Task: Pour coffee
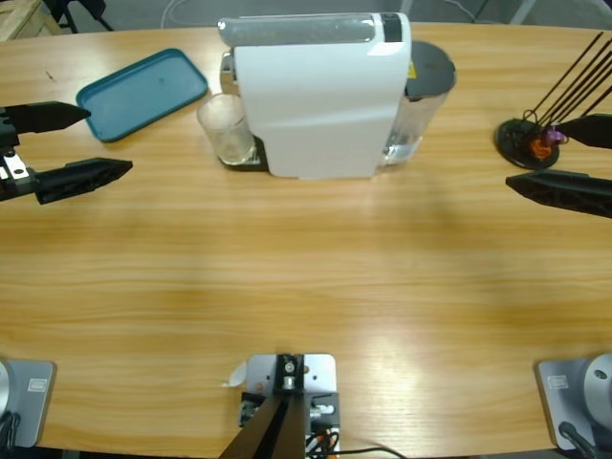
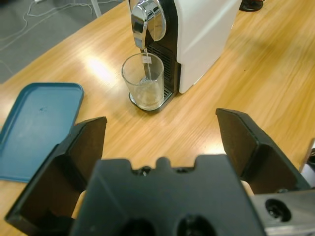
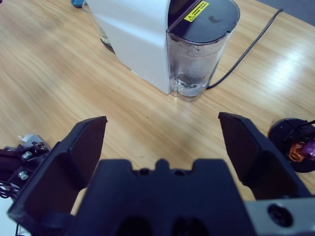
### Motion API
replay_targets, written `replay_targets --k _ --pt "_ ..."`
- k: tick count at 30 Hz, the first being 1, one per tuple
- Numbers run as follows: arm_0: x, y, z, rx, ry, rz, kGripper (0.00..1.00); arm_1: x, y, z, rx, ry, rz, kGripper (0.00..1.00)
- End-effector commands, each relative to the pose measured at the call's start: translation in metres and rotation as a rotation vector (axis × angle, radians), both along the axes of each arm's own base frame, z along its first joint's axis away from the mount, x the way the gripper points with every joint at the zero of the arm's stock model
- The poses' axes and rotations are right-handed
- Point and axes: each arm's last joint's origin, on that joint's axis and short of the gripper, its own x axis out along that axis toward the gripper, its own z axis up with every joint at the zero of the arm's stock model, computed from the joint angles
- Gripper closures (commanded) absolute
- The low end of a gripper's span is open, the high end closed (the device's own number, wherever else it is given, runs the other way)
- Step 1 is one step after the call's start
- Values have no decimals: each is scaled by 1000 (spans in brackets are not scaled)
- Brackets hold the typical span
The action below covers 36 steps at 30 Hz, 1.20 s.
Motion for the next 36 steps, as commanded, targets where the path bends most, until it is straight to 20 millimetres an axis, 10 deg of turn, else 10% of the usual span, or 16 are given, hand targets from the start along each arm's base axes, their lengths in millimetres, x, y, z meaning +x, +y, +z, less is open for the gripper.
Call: replay_targets --k 1,20,36 --pt "40 -17 -33 112 4 -2 32 4 -1 -11 -29 31 -42 0" --pt "113 -61 -82 10 -61 -165 32 10 2 -13 -45 62 -42 0" --pt "124 -68 -106 -25 -32 -201 32 14 4 -16 -56 83 -42 0"
